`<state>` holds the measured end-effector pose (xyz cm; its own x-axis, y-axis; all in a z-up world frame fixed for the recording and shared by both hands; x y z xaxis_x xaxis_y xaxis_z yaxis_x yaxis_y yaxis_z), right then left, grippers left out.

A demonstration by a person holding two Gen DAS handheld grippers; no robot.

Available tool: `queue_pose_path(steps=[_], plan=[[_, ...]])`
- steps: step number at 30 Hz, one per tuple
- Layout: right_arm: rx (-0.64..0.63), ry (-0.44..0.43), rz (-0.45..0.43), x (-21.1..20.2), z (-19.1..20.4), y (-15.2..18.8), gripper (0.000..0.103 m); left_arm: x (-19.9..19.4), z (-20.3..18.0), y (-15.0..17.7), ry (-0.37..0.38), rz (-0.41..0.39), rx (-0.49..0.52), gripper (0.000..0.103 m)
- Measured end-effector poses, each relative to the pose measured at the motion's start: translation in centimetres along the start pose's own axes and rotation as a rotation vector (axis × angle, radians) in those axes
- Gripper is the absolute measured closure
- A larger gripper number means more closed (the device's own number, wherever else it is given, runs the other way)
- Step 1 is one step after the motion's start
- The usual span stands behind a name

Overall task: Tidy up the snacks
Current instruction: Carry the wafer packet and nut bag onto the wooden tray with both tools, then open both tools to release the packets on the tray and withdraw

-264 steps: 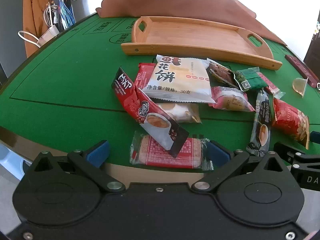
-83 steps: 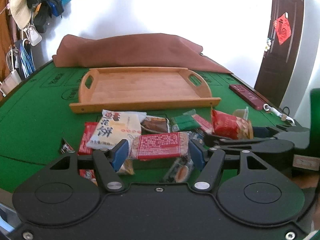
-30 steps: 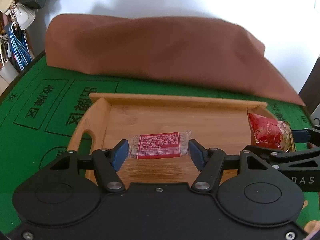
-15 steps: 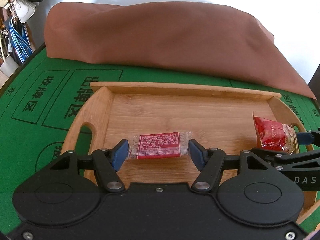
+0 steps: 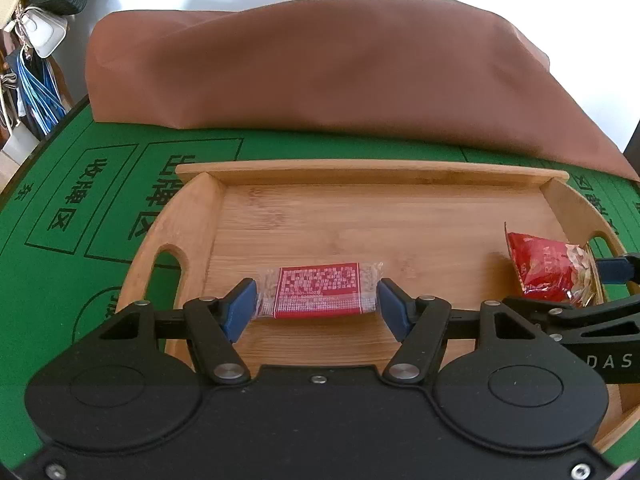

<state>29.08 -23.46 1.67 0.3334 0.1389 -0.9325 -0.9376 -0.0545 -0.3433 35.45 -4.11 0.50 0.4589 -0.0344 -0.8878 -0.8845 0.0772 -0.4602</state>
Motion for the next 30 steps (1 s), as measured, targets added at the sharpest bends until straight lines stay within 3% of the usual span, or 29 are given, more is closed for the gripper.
queue_pose_path(steps=[12, 18, 23, 30], plan=[[-0.005, -0.007, -0.001, 0.0, 0.0, 0.2, 0.016, 0.4, -0.1, 0.0, -0.005, 0.004, -0.012, 0.037], [-0.013, -0.005, 0.005, 0.2, 0.4, 0.3, 0.010, 0.5, 0.1, -0.1, -0.009, 0.002, -0.021, 0.033], [-0.004, -0.011, 0.010, -0.1, 0.4, 0.4, 0.009, 0.2, 0.0, 0.2, -0.039, -0.004, -0.002, 0.012], [-0.033, 0.004, -0.028, -1.4, 0.9, 0.8, 0.000, -1.3, 0.0, 1.4, -0.066, -0.026, 0.031, 0.005]])
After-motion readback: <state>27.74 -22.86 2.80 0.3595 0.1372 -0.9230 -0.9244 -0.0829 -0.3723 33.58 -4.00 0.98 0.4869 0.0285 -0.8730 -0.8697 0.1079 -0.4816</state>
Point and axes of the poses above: each gripper's, at about its wrist camera, not at the fingertips, and x roughly the way its jaws point, z to its left, y to its underside, the point moved 1 cm from there along x, roughly the way its jaws point, and after that the axes turned 12 degrees about z, right-handed, at the moved point
